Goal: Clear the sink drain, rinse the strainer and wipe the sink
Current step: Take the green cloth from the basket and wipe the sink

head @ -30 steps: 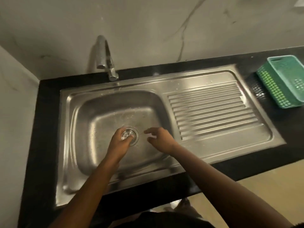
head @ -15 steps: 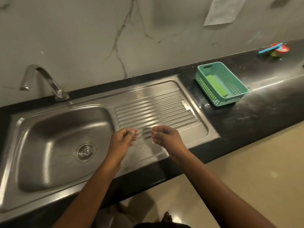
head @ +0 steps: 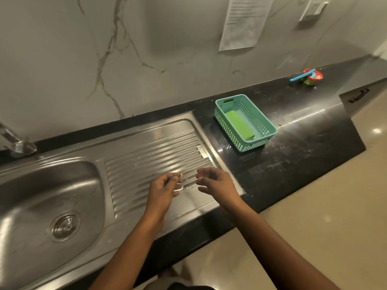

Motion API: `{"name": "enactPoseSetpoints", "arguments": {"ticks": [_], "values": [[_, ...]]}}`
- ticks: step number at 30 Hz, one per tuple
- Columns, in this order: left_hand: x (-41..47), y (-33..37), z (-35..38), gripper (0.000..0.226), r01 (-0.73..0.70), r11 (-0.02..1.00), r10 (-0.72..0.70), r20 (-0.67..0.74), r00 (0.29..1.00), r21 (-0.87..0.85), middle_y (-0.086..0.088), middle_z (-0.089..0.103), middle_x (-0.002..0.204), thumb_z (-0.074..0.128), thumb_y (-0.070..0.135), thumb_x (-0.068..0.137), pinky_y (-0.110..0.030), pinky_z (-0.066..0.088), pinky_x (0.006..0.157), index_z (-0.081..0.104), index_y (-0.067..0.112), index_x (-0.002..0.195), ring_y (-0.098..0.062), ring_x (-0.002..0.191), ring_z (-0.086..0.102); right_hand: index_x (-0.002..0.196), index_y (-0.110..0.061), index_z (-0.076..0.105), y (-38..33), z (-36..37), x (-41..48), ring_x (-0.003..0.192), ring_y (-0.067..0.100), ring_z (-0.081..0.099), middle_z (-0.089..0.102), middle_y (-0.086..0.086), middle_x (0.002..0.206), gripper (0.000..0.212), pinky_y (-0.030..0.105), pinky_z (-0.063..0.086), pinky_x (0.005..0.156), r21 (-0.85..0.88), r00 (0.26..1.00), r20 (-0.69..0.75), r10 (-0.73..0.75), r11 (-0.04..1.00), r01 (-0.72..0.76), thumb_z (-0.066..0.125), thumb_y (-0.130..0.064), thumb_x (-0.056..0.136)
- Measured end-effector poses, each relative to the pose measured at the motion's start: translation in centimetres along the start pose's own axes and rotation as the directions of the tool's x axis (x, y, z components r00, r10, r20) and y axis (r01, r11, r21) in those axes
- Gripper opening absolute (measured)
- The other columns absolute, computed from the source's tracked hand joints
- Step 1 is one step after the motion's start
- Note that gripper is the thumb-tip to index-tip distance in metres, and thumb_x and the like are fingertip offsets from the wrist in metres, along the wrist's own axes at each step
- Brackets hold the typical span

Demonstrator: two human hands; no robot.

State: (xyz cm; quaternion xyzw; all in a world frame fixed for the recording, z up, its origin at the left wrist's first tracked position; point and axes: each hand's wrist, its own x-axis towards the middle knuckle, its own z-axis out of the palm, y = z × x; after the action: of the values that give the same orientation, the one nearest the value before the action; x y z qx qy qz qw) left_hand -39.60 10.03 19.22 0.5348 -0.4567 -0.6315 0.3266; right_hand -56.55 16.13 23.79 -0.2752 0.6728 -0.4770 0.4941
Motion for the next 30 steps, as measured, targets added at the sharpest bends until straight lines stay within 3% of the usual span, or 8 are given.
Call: {"name": "enactPoseSetpoints", "arguments": {"ticks": [3,6,12,15,17,21,26,30], "values": [[1.4,1.1,1.8,0.018,-0.015,1.0,0.015,0.039,0.999,-0.002,0.0,0.083,0.103,0.061,0.023,0.106,-0.033,0.058,0.085,0.079,0.027,0.108,-0.019,0.102,0.077,0.121,0.0,0.07,-2.1,-1.2,1.4,0.105,0.036,0.072,0.069,0.029,0.121,0.024,0.052,0.059,0.098,0.009,1.0,0.008,-0.001,1.0,0.001,0.065,0.003,0.097],[2.7,2.6,3.5,0.018,-0.033,0.999,0.031,0.065,0.997,0.031,-0.001,0.081,0.108,0.06,0.023,0.106,-0.032,0.057,0.085,0.078,0.024,0.11,-0.02,0.103,0.076,0.123,0.002,0.069,-4.1,-2.7,3.2,0.1,0.029,0.072,0.07,0.028,0.12,0.024,0.05,0.058,0.097,0.011,0.998,0.043,-0.035,0.999,0.034,0.065,0.002,0.098],[3.7,4.2,6.5,0.018,-0.037,0.998,0.034,0.059,0.998,0.051,0.001,0.082,0.108,0.062,0.022,0.104,-0.032,0.057,0.086,0.08,0.024,0.106,-0.017,0.101,0.076,0.108,-0.01,0.075,-7.4,-9.2,11.1,0.094,0.021,0.073,0.077,0.013,0.105,0.017,0.032,0.064,0.083,-0.045,0.989,-0.015,-0.145,0.989,0.144,0.069,-0.001,0.095],[3.7,3.9,8.0,0.018,-0.027,0.998,0.027,0.001,1.0,0.065,0.005,0.082,0.107,0.063,0.023,0.104,-0.03,0.056,0.084,0.081,0.026,0.104,-0.011,0.098,0.076,0.1,-0.018,0.077,-8.1,-13.5,16.9,0.093,0.018,0.072,0.078,0.002,0.098,0.017,0.03,0.062,0.085,-0.2,0.978,-0.094,-0.187,0.966,0.166,0.07,-0.003,0.094],[3.5,3.4,8.8,0.019,-0.012,0.999,0.015,-0.052,0.999,0.052,0.006,0.082,0.109,0.062,0.024,0.104,-0.029,0.055,0.082,0.081,0.027,0.104,-0.012,0.099,0.076,0.106,-0.016,0.077,-7.7,-15.9,20.6,0.099,0.019,0.072,0.077,0.002,0.103,0.02,0.035,0.06,0.092,-0.341,0.964,-0.154,-0.217,0.927,0.155,0.069,-0.004,0.093],[3.1,2.4,10.3,0.019,0.018,0.999,-0.012,-0.157,0.988,0.036,0.002,0.082,0.108,0.061,0.022,0.105,-0.038,0.059,0.089,0.08,0.024,0.106,-0.019,0.103,0.076,0.132,-0.009,0.069,-6.5,-18.5,26.3,0.115,0.031,0.07,0.071,0.012,0.132,0.044,0.046,0.056,0.103,-0.65,0.978,-0.091,-0.188,0.755,0.085,0.068,-0.005,0.088],[3.0,2.1,11.4,0.018,0.033,0.999,-0.027,-0.233,0.972,0.02,0.001,0.083,0.104,0.063,0.019,0.104,-0.034,0.057,0.084,0.08,0.022,0.107,-0.024,0.104,0.076,0.128,-0.001,0.066,-5.1,-19.0,29.6,0.108,0.036,0.069,0.071,0.021,0.123,0.045,0.036,0.056,0.09,-0.846,0.991,-0.038,-0.129,0.531,0.037,0.076,-0.011,0.085],[3.4,2.4,11.9,0.019,0.046,0.999,-0.039,-0.246,0.968,0.025,0.0,0.083,0.105,0.062,0.019,0.105,-0.035,0.058,0.087,0.08,0.022,0.108,-0.026,0.107,0.076,0.125,-0.005,0.059,-5.1,-19.1,30.5,0.093,0.032,0.06,0.066,0.017,0.115,0.046,0.033,0.049,0.077,-0.844,0.986,-0.088,-0.138,0.536,0.0,0.079,-0.004,0.083]]}}
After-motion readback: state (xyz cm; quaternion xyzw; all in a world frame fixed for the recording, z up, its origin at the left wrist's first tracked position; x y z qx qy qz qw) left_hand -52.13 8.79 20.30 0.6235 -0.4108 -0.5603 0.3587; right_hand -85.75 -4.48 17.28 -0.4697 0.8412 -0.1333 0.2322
